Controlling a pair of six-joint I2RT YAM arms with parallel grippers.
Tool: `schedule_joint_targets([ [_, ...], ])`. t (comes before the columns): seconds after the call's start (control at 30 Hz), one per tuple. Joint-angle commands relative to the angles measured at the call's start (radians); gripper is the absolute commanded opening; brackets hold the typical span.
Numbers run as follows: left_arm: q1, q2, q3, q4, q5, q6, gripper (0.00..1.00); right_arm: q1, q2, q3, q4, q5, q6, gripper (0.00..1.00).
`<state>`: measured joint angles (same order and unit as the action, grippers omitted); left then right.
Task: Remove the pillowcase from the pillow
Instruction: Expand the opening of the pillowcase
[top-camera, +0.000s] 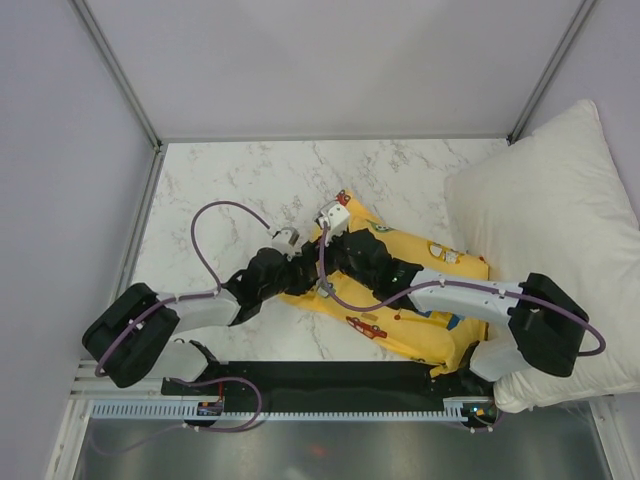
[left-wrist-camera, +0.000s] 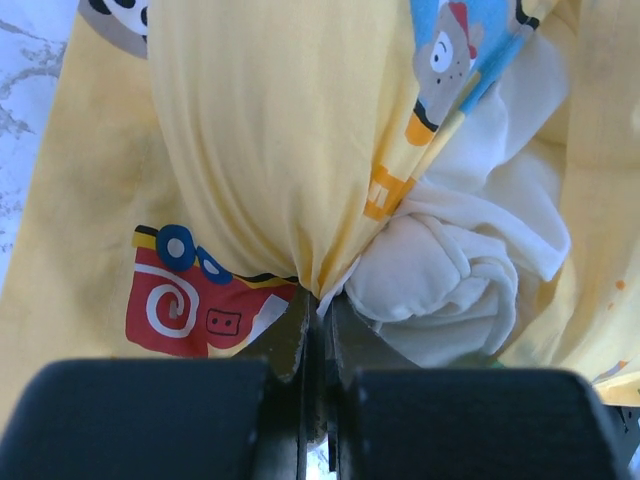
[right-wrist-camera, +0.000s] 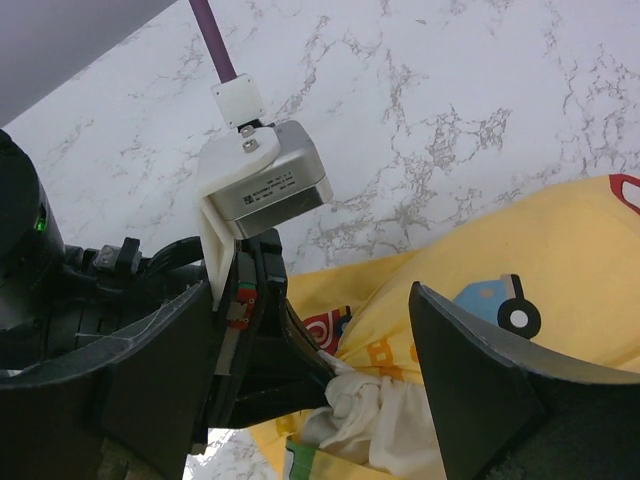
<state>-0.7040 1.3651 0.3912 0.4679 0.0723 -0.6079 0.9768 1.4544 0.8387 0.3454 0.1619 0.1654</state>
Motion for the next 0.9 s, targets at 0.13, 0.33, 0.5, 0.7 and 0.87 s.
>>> schedule_joint_targets([
  [0.13,0.003,-0.027,-0.048,-0.081,0.014,0.023,0.02,-0.056,-0.219,-0.107,-0.126,0.113,0.095,0.85],
  [0.33,-0.011,-0.099,-0.074,-0.1,0.012,-0.042,0.02,-0.056,-0.214,-0.053,-0.219,0.087,0.059,0.86],
  [0.5,-0.04,-0.205,-0.087,-0.144,-0.04,-0.121,0.02,-0.056,-0.138,0.0,-0.293,0.035,0.028,0.87],
  [0.7,-0.072,-0.251,-0.075,-0.166,-0.039,-0.138,0.02,-0.052,-0.078,0.016,-0.324,-0.039,0.006,0.89],
  [0.87,-0.08,-0.228,-0.061,-0.166,-0.029,-0.124,0.02,-0.027,-0.045,0.014,-0.316,-0.082,-0.026,0.89],
])
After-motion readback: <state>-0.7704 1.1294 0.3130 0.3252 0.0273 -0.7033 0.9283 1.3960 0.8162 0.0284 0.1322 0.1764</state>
